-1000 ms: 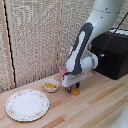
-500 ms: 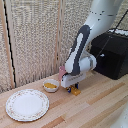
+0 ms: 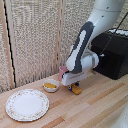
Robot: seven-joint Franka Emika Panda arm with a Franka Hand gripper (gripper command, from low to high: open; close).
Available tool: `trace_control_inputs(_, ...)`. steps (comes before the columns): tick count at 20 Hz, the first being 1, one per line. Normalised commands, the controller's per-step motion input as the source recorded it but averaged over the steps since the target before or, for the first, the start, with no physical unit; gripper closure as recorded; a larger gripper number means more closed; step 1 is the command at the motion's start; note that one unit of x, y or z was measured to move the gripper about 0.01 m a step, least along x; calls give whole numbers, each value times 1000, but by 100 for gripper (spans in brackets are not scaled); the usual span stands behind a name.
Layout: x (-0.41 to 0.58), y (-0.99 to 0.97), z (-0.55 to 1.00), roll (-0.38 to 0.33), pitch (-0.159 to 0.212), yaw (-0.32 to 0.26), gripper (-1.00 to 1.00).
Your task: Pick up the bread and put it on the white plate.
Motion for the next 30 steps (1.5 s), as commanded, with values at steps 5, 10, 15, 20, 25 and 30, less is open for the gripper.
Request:
trace_control_inputs(5,40,-144,1000,6,42,10,100)
trace_control_inputs(10,283,56,989,1,82,0,100)
trace_control_inputs(15,395,301,871,0,108,0,100)
trace_control_inputs(20,289,766,615,0,102,0,100)
trace_control_inputs(25,128,920,326,0,19,-9,100)
trace_control_inputs(30,96,933,168,0,-5,-24,100)
